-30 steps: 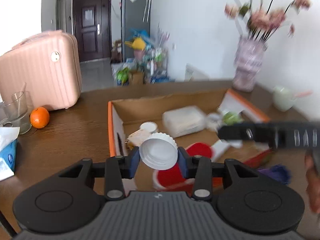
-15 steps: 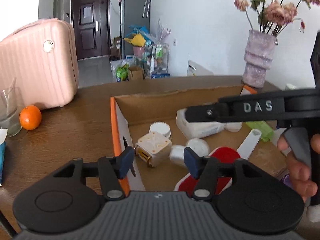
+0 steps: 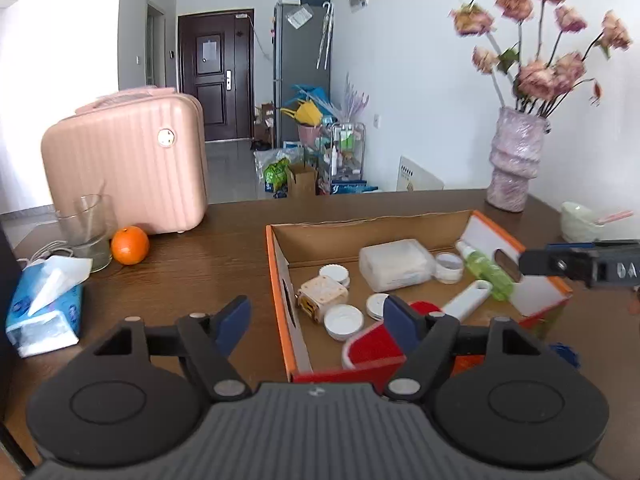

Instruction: Organize rigid objects

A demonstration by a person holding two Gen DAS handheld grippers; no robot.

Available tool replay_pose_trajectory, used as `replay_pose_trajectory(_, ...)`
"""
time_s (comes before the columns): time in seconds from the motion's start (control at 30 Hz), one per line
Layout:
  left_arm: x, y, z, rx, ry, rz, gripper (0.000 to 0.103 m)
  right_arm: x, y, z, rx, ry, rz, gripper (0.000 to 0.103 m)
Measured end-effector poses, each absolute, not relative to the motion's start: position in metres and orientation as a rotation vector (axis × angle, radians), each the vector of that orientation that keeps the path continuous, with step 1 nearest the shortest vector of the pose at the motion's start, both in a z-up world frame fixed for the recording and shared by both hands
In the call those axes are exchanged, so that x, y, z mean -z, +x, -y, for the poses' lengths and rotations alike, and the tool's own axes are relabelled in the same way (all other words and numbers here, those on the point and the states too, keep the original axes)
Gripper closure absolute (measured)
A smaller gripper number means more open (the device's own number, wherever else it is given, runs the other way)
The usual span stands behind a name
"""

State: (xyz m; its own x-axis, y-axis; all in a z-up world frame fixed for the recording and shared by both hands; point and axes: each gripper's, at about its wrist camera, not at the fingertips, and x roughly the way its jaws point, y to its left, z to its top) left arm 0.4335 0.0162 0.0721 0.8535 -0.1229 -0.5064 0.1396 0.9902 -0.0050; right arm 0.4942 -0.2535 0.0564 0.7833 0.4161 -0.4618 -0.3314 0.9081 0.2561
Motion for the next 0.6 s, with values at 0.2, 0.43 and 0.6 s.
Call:
replay_pose_trajectory(0.2, -0.084, 0.358, 0.0, 0.116, 0.053, -0.462, 0.019, -0.067, 0.407, 0.278, -0.393, 0.054, -0.449, 0.027)
replay_pose_trajectory(0.43, -0.066, 0.255, 0.031, -0.008, 0.088, -0.32, 0.004, -0.052, 0.309, 0.293, -0.376, -0.005, -0.369, 0.02)
replay_pose_trajectory(0.6, -0.032, 0.185, 0.059, -0.062, 0.134, -0.217, 0.0, -0.026, 0.236, 0.311, -0.358, -0.029, -0.257, 0.015)
